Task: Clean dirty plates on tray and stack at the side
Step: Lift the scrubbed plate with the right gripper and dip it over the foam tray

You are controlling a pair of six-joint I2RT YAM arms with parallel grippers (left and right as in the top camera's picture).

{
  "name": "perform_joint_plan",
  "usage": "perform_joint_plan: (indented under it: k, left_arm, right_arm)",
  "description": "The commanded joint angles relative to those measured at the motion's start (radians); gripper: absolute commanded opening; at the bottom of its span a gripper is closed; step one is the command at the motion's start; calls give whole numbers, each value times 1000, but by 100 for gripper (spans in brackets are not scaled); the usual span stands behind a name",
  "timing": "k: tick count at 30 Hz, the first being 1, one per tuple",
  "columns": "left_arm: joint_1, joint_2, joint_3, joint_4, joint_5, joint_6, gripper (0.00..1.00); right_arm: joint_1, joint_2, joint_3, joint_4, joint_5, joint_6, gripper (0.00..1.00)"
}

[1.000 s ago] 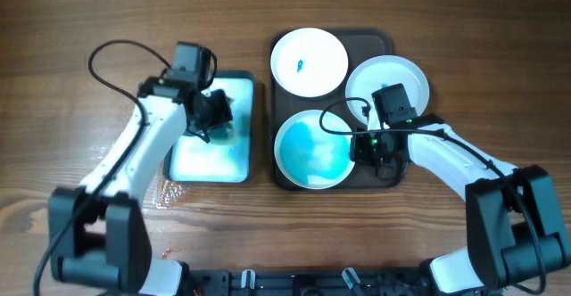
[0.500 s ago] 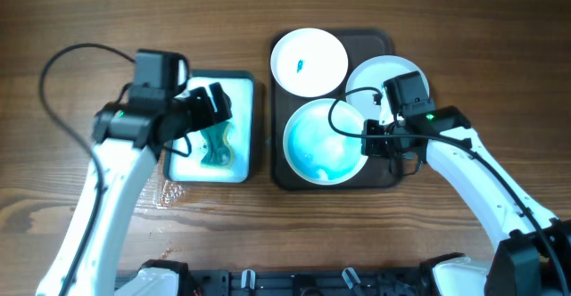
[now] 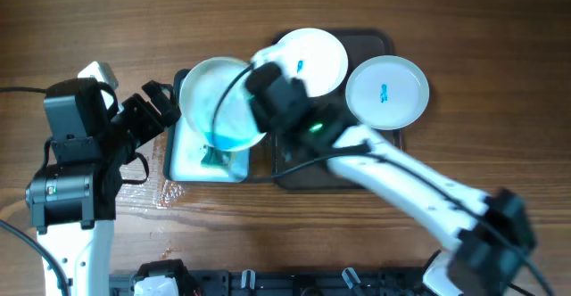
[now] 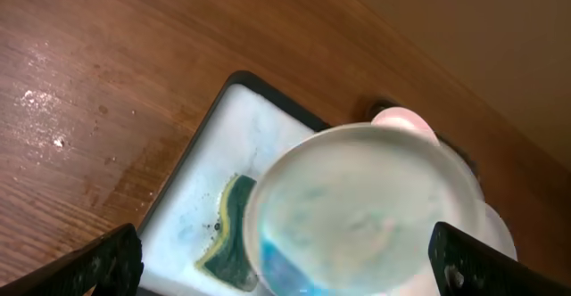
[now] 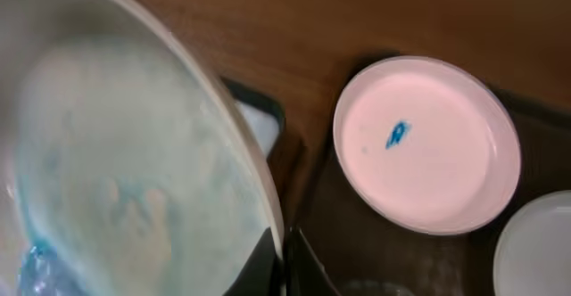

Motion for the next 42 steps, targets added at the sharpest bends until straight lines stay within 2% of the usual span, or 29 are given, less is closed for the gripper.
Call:
perform_joint_plan:
  k: [1, 3, 6, 8, 20, 42]
  left_arm:
    - [6, 6, 13, 1, -3, -5, 100]
    - [6, 6, 13, 1, -3, -5, 100]
    - [6, 6, 13, 1, -3, -5, 100]
    - [6, 6, 13, 1, -3, -5, 100]
    - [6, 6, 13, 1, -3, -5, 100]
    - [6, 6, 13, 1, -3, -5, 100]
  right_arm:
    - [108, 53, 13, 87, 377, -174, 4]
    - [164, 50, 13, 160, 551, -285, 4]
    - [214, 47, 13, 271, 623, -489, 4]
    - [227, 47, 13, 323, 674, -555, 4]
    - [227, 47, 13, 523, 694, -856, 4]
    - [226, 47, 13, 536, 696, -873, 4]
